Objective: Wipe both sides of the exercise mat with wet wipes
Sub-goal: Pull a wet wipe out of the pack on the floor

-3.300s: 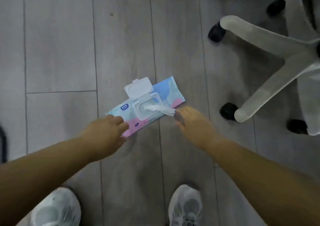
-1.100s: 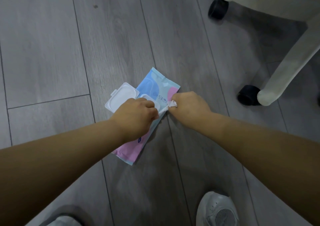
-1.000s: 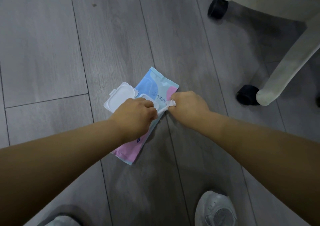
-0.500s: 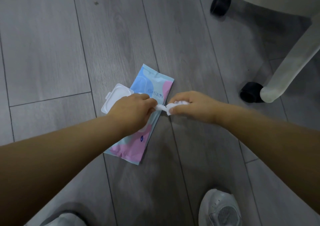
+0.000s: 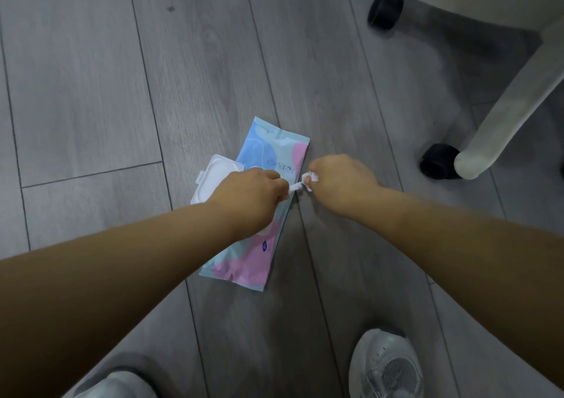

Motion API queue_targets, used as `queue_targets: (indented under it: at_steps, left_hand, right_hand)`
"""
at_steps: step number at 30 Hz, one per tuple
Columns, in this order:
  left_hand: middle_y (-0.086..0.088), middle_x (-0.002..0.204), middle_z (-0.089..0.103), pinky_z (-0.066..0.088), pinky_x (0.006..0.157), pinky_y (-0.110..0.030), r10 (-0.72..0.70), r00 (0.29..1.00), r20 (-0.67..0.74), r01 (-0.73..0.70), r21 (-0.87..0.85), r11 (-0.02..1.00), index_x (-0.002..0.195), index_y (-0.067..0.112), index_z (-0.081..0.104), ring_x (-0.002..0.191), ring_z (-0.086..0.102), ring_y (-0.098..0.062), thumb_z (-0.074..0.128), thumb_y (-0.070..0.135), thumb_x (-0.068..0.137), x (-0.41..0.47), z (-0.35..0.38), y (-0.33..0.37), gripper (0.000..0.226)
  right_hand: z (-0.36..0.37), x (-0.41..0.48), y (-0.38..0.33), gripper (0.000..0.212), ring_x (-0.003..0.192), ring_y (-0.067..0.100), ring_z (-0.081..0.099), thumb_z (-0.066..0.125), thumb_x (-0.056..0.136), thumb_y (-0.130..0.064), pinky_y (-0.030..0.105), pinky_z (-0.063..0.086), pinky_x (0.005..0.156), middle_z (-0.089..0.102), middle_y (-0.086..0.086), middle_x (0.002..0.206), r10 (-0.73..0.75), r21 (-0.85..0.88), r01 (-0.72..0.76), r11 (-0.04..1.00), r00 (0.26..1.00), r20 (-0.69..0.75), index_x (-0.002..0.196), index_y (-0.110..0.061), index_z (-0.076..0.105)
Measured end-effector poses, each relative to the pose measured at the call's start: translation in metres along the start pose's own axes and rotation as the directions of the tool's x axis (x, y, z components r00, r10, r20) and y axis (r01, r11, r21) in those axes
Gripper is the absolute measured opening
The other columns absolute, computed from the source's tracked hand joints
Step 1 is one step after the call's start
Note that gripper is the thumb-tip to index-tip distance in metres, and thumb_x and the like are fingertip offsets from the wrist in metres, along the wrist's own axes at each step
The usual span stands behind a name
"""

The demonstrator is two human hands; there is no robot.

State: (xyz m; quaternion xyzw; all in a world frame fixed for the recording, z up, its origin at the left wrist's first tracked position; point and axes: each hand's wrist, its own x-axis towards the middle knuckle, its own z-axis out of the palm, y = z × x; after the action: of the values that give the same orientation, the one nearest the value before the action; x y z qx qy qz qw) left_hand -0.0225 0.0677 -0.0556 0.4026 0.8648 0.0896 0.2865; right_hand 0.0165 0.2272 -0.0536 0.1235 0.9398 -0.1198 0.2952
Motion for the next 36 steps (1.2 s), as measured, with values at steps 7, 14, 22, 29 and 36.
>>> queue_targets:
  at_steps: [7, 14, 22, 29, 36]
  left_hand:
    - [-0.002, 0.100, 0.056, 0.048, 0.076, -0.034, 0.001, 1.000, 0.008, -0.001, -0.001, 1.000, 0.104, 0.015, 0.059, 0.086, 0.048, -0.018, 0.045, 0.016, 0.094, 0.008, -0.001, 0.013, 0.017]
    - [0.002, 0.106, 0.056, 0.046, 0.078, -0.030, -0.012, 0.980, 0.198, -0.005, 0.085, 0.996, 0.109, 0.020, 0.057, 0.096, 0.054, -0.017, 0.045, 0.024, 0.096, -0.029, 0.013, -0.011, 0.019]
    - [-0.003, 0.131, 0.038, 0.043, 0.087, -0.039, -0.183, 0.983, -0.015, 0.182, 0.218, 0.959, 0.133, 0.026, 0.035, 0.113, 0.041, -0.025, 0.040, 0.069, 0.083, -0.024, 0.012, -0.003, 0.066]
    - [-0.007, 0.148, 0.019, 0.029, 0.106, -0.041, -0.082, 0.994, 0.071, 0.061, 0.258, 0.964, 0.142, 0.018, 0.026, 0.129, 0.026, -0.029, 0.051, 0.044, 0.088, -0.009, 0.013, 0.001, 0.065]
    - [-0.002, 0.153, 0.019, 0.020, 0.114, -0.037, 0.211, 0.956, 0.205, -0.285, 0.461, 0.840, 0.145, 0.016, 0.031, 0.138, 0.018, -0.024, 0.048, 0.022, 0.094, 0.045, -0.033, -0.030, 0.054]
  right_hand:
    - [0.000, -0.001, -0.007, 0.016, 0.074, 0.024, 0.050, 0.050, 0.093, -0.026, 0.027, 0.036, 0.063, 0.055, 0.005, 0.086, 0.073, -0.038, -0.074, 0.997, 0.997, -0.026, 0.096, -0.014, 0.061]
    - [-0.022, -0.002, 0.070, 0.019, 0.091, 0.033, 0.057, 0.049, 0.095, -0.017, 0.030, 0.040, 0.071, 0.062, 0.021, 0.105, 0.397, 0.110, -0.392, 0.914, 0.917, -0.032, 0.095, -0.001, 0.060]
    - [-0.017, -0.005, 0.041, 0.024, 0.084, 0.024, 0.055, 0.053, 0.093, -0.032, 0.031, 0.044, 0.073, 0.057, 0.005, 0.088, 0.054, 0.262, -0.022, 0.965, 0.992, -0.117, 0.093, -0.010, 0.062]
    - [-0.011, -0.009, 0.047, 0.028, 0.087, 0.027, 0.057, 0.055, 0.091, -0.034, 0.035, 0.048, 0.078, 0.058, 0.009, 0.092, 0.014, 0.245, 0.011, 0.969, 0.995, -0.098, 0.093, -0.008, 0.063]
    - [-0.018, 0.001, 0.053, 0.032, 0.083, 0.024, 0.056, 0.051, 0.092, -0.040, 0.034, 0.047, 0.074, 0.054, 0.003, 0.086, -0.014, 0.171, 0.025, 0.985, 0.998, -0.067, 0.088, -0.011, 0.063]
